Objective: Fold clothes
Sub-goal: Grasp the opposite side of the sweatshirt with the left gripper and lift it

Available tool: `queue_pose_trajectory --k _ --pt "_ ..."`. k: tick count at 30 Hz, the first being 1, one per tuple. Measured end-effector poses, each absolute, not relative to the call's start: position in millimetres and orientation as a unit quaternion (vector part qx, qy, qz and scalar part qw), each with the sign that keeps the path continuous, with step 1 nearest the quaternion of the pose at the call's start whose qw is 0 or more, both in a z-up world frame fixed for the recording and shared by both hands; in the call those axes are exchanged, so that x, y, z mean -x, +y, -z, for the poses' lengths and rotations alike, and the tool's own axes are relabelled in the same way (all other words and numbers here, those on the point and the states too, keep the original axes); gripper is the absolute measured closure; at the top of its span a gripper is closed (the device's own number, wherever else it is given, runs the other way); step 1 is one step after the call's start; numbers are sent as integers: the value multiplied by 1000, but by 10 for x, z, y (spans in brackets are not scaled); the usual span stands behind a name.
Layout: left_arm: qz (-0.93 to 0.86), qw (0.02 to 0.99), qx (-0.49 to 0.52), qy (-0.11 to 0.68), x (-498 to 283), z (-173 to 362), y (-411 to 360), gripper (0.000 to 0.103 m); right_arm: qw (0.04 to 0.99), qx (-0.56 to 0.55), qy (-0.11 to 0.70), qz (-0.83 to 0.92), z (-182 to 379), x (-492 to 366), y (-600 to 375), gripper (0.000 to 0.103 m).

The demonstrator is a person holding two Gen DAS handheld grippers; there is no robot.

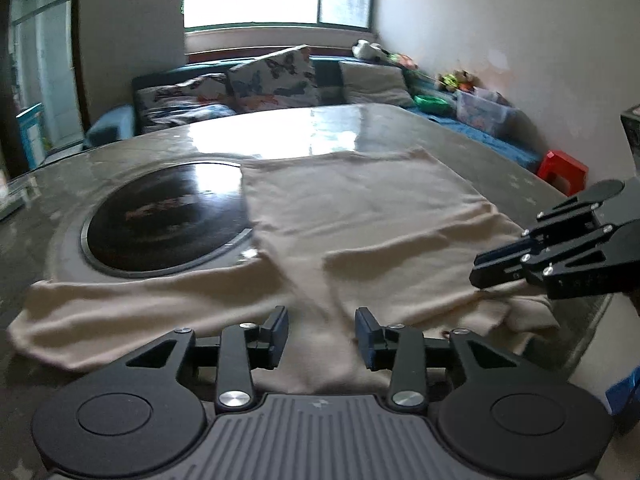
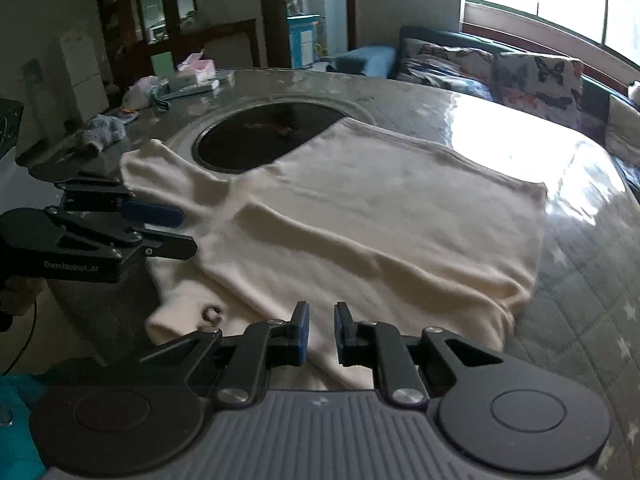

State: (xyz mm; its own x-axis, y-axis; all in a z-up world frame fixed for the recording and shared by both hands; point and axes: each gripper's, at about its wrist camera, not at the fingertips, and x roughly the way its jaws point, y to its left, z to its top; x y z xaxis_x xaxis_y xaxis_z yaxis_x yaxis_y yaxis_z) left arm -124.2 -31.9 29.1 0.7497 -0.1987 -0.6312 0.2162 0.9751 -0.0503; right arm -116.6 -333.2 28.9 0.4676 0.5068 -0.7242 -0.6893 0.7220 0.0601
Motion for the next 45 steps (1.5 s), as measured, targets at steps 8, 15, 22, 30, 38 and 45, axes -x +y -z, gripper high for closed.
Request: queue_pose_trajectory --k 8,15,22,30,38,45 --pt "14 941 15 337 1373 -308 231 57 826 143 367 -402 -288 1166 -2888 90" --pt "-95 938 49 329 1399 -307 782 52 812 154 369 -425 -185 1168 -2613 90" --pt "-193 923 95 319 1256 -283 1279 52 821 163 357 -416 -222 1204 -2627 90" --pt "-211 912 128 329 1128 -185 1483 75 831 147 353 -403 -276 1187 -2724 90" --pt "-189 926 136 296 1176 -369 1381 98 845 125 348 -386 -300 1193 -2876 90" --pt "-96 957 126 244 1220 -903 909 98 862 96 345 -360 -314 1179 -3102 90"
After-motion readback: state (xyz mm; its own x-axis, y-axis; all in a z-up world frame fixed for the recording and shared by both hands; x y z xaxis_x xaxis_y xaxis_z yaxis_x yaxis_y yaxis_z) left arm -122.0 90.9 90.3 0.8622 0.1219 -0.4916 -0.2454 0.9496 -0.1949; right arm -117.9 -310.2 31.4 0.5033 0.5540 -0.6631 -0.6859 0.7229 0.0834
